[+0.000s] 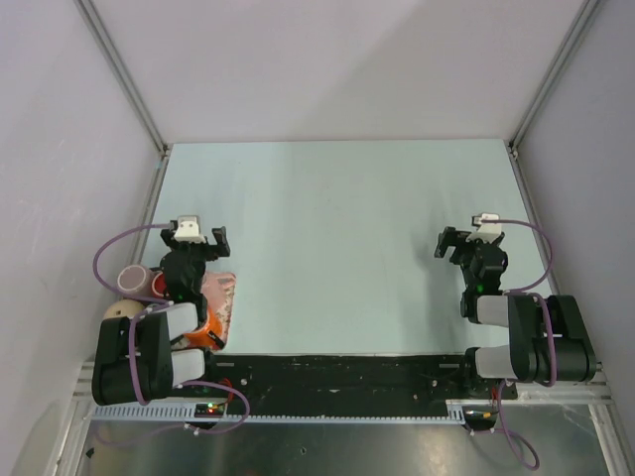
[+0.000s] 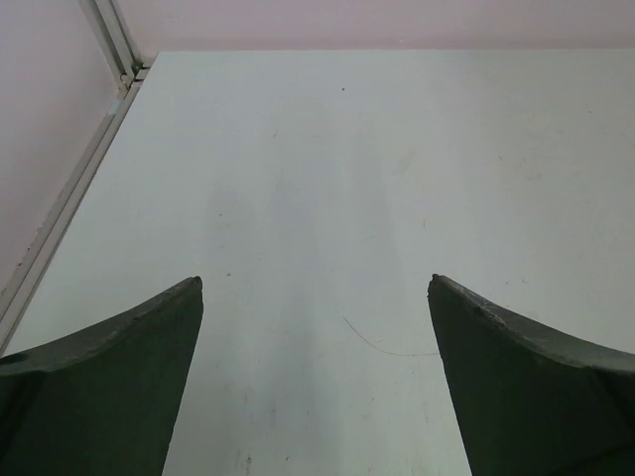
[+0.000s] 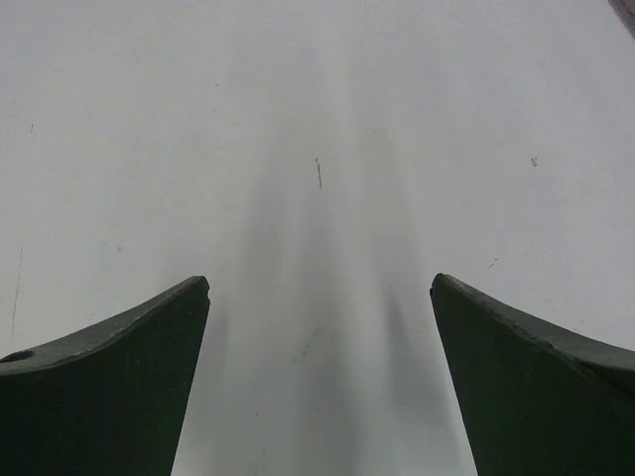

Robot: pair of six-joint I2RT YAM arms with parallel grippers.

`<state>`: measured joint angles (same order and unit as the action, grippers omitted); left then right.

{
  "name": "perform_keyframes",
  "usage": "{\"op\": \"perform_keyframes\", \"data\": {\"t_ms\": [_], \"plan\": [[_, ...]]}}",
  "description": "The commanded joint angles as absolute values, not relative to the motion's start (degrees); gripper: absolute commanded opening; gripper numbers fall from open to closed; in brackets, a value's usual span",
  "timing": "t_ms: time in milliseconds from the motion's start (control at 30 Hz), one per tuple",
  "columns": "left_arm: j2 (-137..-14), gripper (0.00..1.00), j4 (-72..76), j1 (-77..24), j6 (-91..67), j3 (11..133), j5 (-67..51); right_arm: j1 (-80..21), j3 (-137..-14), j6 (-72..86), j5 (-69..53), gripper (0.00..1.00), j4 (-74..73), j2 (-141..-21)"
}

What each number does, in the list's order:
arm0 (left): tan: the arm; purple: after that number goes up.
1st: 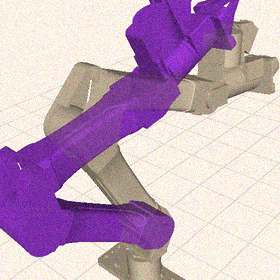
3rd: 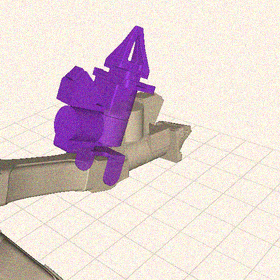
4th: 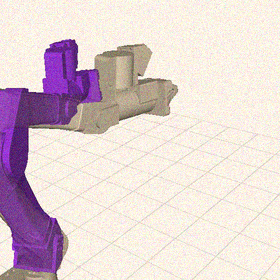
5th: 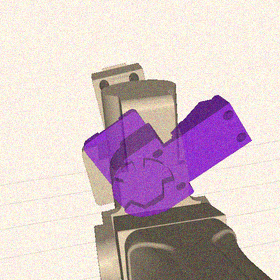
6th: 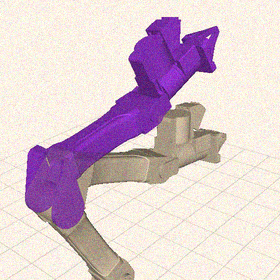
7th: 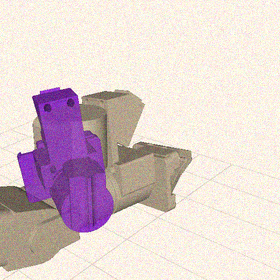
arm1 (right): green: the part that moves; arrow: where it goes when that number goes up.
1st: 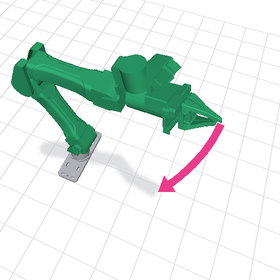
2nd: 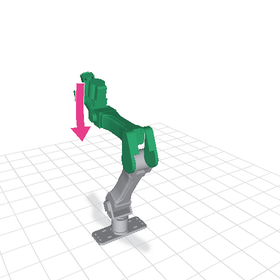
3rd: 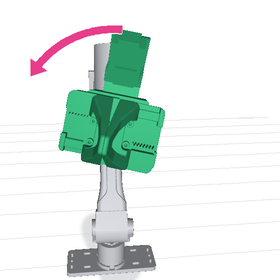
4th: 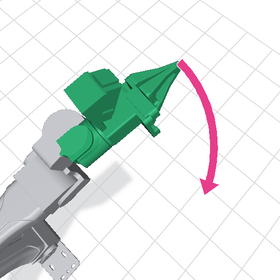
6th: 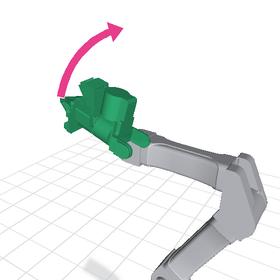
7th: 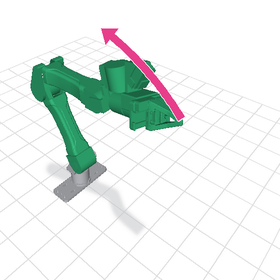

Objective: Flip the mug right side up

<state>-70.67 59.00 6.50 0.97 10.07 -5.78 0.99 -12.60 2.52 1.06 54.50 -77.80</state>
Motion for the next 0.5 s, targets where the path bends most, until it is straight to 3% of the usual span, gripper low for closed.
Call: {"op": "perform_keyframes", "data": {"t_ms": [0,200,267,467], "plan": [[-70.75,0.98,61.22,6.33,1.68,9.76,-5.71,1.48,-14.32,3.35,1.66,1.00,55.73,-77.64],[-68.46,0.98,61.15,6.55,1.06,9.46,-5.46,1.52,-17.11,3.75,2.35,1.00,43.19,-67.83],[-62.95,0.98,49.43,7.04,1.56,13.44,-8.38,1.61,-19.24,3.60,-1.06,1.00,37.47,-63.56],[-57.76,0.98,-0.52,3.68,16.35,43.11,-25.94,1.18,-24.01,6.93,-17.42,1.00,27.00,-53.86]]}}
